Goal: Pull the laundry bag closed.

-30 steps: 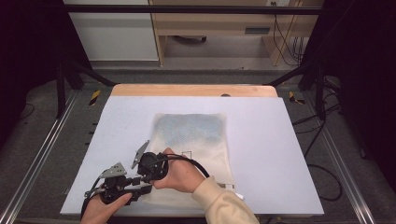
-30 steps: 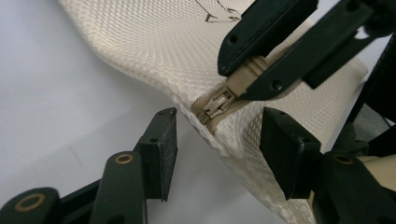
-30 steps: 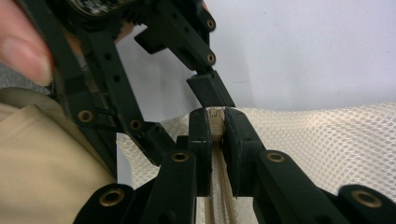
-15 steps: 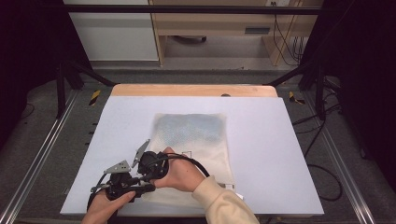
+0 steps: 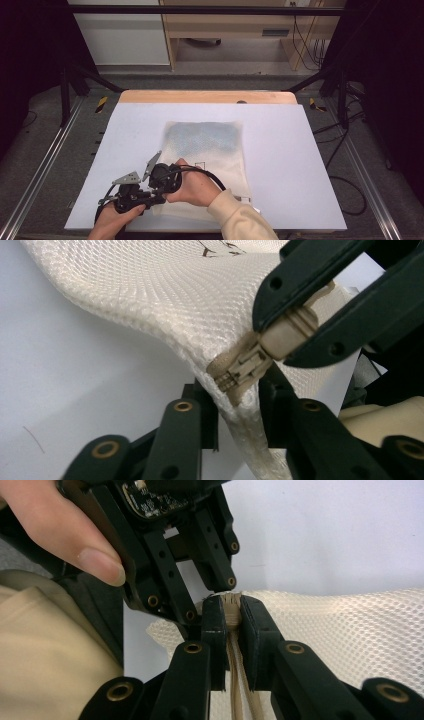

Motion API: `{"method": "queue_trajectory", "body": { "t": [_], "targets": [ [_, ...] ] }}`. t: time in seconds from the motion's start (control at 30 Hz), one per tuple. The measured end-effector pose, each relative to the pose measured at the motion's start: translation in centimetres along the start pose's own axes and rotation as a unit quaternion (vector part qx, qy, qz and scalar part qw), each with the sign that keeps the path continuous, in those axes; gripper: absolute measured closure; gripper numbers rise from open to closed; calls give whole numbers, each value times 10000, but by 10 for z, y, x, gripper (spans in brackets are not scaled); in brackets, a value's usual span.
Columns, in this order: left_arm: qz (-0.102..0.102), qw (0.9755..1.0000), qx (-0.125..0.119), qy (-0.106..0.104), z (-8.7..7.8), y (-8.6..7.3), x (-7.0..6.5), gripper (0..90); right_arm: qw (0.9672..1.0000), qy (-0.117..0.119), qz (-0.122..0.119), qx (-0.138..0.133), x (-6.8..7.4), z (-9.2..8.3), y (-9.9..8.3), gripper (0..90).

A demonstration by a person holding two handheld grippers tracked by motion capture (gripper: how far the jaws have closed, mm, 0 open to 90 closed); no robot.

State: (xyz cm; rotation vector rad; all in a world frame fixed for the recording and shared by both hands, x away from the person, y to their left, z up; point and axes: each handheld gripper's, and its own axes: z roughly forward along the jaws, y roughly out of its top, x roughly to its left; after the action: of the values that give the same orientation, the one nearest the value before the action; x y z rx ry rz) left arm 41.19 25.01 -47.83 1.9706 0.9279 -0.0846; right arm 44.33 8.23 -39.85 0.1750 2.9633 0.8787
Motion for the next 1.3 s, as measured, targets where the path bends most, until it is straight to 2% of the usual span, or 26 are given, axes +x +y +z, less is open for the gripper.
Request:
{"method": "queue_trajectory", "body": {
  "t": [0.2,0.73,1.03,1.3],
  "targets": [
    [-33,10000,44,52,0,1,1,831,9999,-76,-37,54,0,3,-4,821],
    [-48,9998,19,189,-3,1,2,843,9988,-368,-168,266,4,6,-10,824],
    [-43,9998,-6,175,-4,1,1,843,9981,-429,-64,437,3,4,-21,824],
    [-23,9998,-11,177,-5,2,1,843,9981,-431,27,438,-1,0,-29,824]
  ]
}}
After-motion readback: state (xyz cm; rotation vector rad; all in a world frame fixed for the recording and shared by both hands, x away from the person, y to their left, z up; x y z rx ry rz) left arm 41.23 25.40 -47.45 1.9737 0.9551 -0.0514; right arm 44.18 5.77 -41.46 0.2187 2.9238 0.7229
